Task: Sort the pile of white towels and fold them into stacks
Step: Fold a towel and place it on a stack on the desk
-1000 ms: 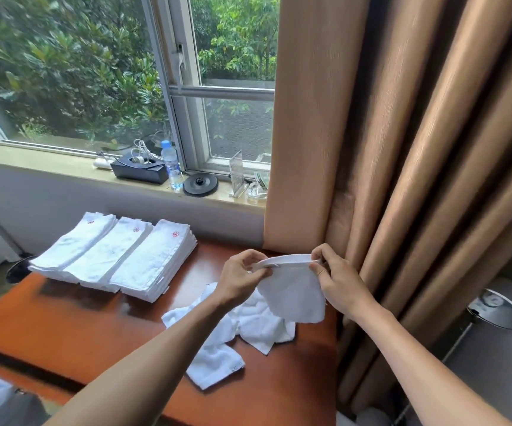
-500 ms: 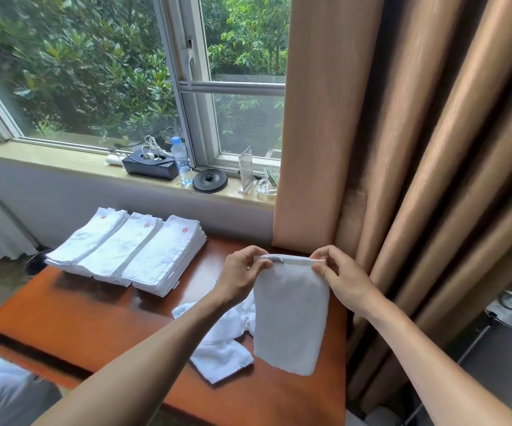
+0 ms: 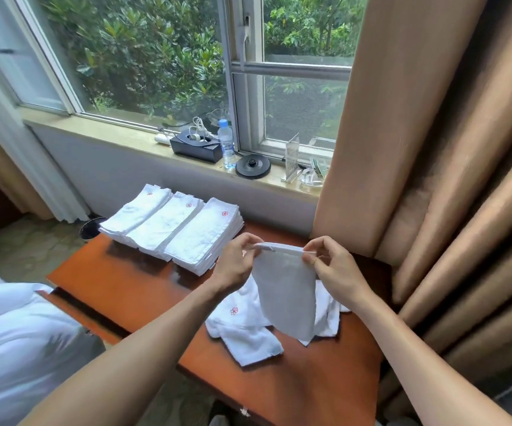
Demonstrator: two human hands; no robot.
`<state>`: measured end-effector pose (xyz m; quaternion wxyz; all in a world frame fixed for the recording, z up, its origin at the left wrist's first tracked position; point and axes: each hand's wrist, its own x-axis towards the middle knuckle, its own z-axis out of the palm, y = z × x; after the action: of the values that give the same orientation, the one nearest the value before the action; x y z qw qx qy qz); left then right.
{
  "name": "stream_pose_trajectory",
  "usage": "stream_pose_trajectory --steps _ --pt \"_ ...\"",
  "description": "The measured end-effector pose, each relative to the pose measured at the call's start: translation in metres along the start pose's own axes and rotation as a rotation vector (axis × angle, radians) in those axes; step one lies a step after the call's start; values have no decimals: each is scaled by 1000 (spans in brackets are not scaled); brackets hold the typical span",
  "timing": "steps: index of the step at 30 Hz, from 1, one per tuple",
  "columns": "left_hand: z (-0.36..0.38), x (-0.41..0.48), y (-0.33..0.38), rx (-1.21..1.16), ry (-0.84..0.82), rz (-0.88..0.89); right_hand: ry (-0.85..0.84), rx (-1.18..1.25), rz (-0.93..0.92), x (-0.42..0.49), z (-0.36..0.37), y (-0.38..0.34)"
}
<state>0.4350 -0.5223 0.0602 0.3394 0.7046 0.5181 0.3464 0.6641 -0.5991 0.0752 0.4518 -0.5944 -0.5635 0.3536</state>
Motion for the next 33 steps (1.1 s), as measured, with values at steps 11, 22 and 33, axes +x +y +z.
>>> stream_pose_trajectory --steps 11,22,33 --pt "-57 3 -25 -323 -339 -149 -131 210 67 58 114 -40" --pt "-194 78 -119 -384 -353 -176 -30 -183 43 133 241 -94" --pt "-292 124 -174 -408 -312 -185 -153 -192 84 168 307 -102"
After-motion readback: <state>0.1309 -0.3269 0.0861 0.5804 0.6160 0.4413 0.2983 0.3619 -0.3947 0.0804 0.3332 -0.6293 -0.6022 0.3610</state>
